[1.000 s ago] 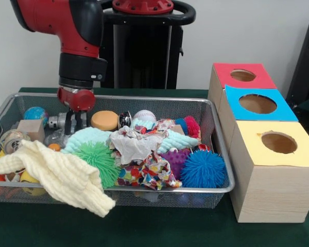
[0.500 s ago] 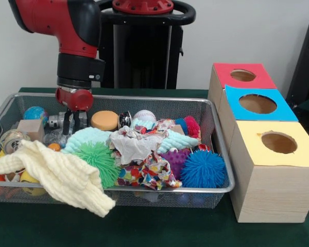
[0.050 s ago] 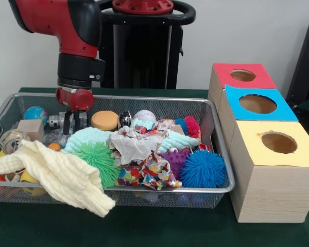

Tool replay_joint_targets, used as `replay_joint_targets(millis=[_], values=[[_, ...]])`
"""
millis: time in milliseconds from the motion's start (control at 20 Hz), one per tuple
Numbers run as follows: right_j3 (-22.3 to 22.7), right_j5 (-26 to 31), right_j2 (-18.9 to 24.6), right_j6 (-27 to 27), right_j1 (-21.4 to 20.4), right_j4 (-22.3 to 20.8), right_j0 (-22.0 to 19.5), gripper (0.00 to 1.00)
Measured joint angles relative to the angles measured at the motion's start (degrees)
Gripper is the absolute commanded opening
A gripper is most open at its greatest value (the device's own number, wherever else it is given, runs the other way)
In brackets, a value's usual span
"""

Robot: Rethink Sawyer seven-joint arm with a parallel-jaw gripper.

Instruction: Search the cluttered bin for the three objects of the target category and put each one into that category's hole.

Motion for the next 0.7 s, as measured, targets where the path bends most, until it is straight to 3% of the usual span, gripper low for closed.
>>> replay_joint_targets(millis=[700], values=[[0.04, 0.00, -0.02, 0.00, -2.35, -0.01, 1.18, 1.00]])
